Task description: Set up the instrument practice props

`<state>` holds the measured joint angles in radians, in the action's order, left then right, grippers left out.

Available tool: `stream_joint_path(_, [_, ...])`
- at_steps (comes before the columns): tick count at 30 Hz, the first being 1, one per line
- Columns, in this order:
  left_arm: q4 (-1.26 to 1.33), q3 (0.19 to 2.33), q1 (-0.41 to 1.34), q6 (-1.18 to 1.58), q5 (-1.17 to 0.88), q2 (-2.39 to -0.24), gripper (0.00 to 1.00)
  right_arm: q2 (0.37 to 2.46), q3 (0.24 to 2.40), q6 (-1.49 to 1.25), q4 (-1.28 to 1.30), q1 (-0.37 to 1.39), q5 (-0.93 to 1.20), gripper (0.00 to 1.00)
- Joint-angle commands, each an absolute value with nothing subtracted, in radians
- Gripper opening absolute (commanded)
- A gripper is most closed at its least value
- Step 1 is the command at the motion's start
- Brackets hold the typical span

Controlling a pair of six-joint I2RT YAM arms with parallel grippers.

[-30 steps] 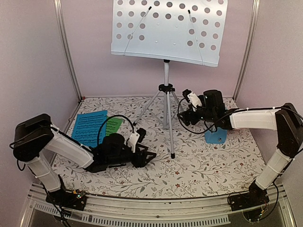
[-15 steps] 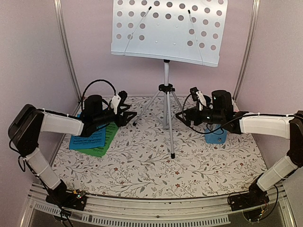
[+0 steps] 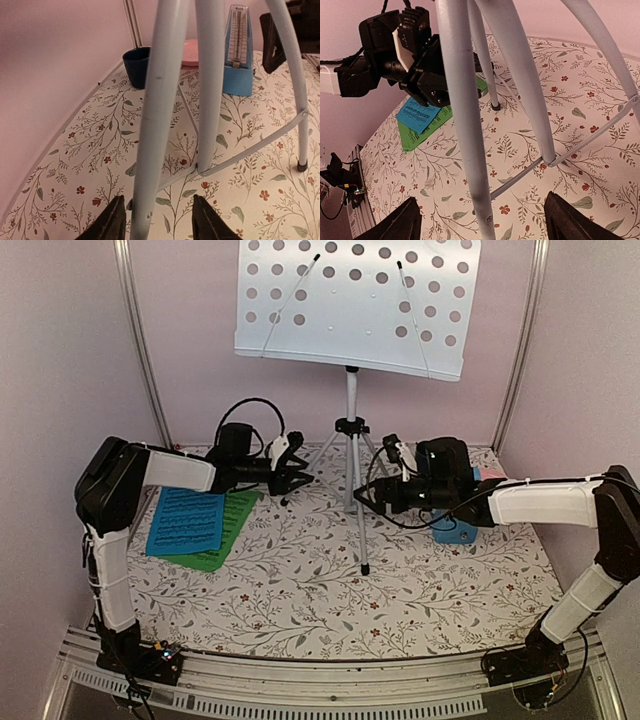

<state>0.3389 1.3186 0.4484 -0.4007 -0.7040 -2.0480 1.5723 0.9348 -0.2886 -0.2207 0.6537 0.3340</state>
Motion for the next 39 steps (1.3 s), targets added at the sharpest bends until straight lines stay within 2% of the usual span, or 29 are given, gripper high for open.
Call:
stream_joint_path(1, [0.303, 1.334, 0.451, -0.396, -0.777, -2.063, 0.43, 1.609, 0.977, -0.313, -0.261, 0.658, 0.33, 0.85])
stream_joint_path(9, [0.321, 1.279, 0.477, -0.385, -0.761, -2.026, 0.26, 1.647, 0.999, -0.336, -0.291, 0.67, 0.364, 0.78])
stream_joint_path(16, [0.369, 1.192, 0.49, -0.355, -0.723, -1.977, 0.21, 1.65, 1.006, -0.343, -0.294, 0.682, 0.374, 0.75])
stream_joint_path(21, [0.474, 1.084, 0.464, -0.176, -0.522, -1.855, 0.36, 1.627, 0.995, -0.354, -0.294, 0.689, 0.369, 0.76])
stream_joint_path(25, [0.487, 0.959, 0.454, -0.009, -0.221, -1.696, 0.46, 1.578, 0.969, -0.362, -0.292, 0.689, 0.312, 0.86])
stream_joint_path(29, [0.325, 0.887, 0.449, 0.113, 0.007, -1.535, 0.56, 1.52, 0.935, -0.364, -0.285, 0.687, 0.234, 0.95])
stream_joint_path(30, [0.275, 0.872, 0.448, 0.143, 0.054, -1.507, 0.65, 1.505, 0.926, -0.365, -0.285, 0.687, 0.216, 0.97])
stream_joint_path(34, [0.154, 0.801, 0.418, 0.228, 0.141, -1.406, 0.83, 1.441, 0.894, -0.359, -0.285, 0.683, 0.148, 0.99])
stream_joint_path(39, [0.013, 0.867, 0.35, 0.297, 0.261, -1.416, 0.88, 1.39, 0.879, -0.386, -0.262, 0.659, 0.05, 0.99])
